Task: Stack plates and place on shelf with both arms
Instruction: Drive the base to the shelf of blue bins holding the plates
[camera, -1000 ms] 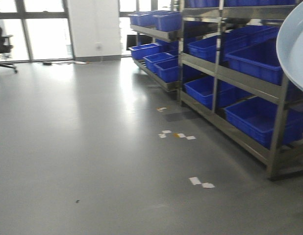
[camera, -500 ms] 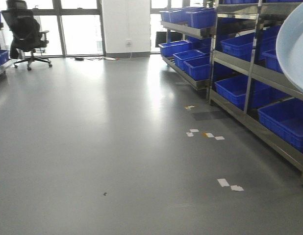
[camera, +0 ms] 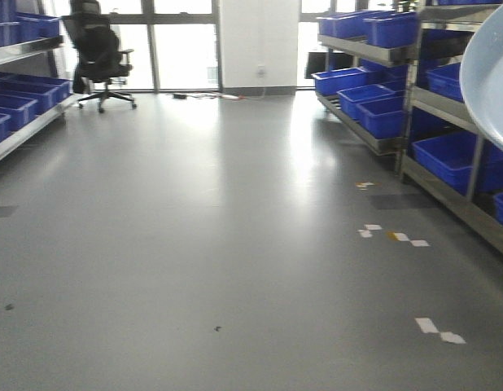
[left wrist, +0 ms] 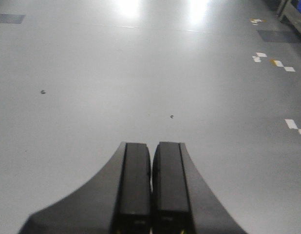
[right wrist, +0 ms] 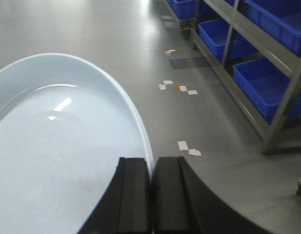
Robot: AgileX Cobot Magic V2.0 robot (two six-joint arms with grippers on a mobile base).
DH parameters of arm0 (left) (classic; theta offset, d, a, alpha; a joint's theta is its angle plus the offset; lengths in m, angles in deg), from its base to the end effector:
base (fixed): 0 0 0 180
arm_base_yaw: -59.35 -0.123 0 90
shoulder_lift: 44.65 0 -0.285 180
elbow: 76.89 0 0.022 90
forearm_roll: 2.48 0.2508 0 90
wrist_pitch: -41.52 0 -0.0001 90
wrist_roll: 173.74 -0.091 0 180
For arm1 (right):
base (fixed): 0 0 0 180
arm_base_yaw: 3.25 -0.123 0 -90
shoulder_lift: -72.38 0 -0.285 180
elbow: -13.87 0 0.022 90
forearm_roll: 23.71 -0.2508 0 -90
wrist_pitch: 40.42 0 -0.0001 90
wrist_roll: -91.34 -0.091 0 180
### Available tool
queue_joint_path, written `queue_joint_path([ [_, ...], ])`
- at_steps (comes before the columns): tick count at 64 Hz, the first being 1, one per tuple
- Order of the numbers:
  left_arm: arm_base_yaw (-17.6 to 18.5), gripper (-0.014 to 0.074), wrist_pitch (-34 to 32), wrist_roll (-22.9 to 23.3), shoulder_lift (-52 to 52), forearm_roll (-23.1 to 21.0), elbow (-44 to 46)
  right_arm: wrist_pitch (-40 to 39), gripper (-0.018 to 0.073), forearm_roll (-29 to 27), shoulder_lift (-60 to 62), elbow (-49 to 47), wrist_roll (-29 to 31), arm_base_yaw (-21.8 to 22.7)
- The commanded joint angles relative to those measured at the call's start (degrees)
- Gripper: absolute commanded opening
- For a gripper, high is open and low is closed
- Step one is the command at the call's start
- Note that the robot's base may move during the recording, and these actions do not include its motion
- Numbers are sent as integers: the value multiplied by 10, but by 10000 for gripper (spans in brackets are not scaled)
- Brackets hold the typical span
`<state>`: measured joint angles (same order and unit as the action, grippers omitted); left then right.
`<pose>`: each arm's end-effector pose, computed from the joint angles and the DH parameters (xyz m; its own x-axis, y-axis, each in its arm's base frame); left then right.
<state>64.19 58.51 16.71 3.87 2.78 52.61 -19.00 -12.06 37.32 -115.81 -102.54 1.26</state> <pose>0.1438 -0.0097 0.2790 -0.4397 -0.0575 -0.8963 0.0189 0.9971 -0.0732 0.1011 -0.0147 0.3031 -0.2732 0.0742 -0.9591 0.1635 0.9861 0.0297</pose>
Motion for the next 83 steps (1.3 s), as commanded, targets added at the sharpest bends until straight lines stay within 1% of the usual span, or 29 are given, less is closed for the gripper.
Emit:
queue_joint_path([
  [1, 0, 87, -47, 4, -1, 1, 17, -58, 25, 6, 0, -18, 1, 2],
  [83, 0, 87, -47, 4, -1, 1, 17, -58, 25, 6, 0, -18, 1, 2],
])
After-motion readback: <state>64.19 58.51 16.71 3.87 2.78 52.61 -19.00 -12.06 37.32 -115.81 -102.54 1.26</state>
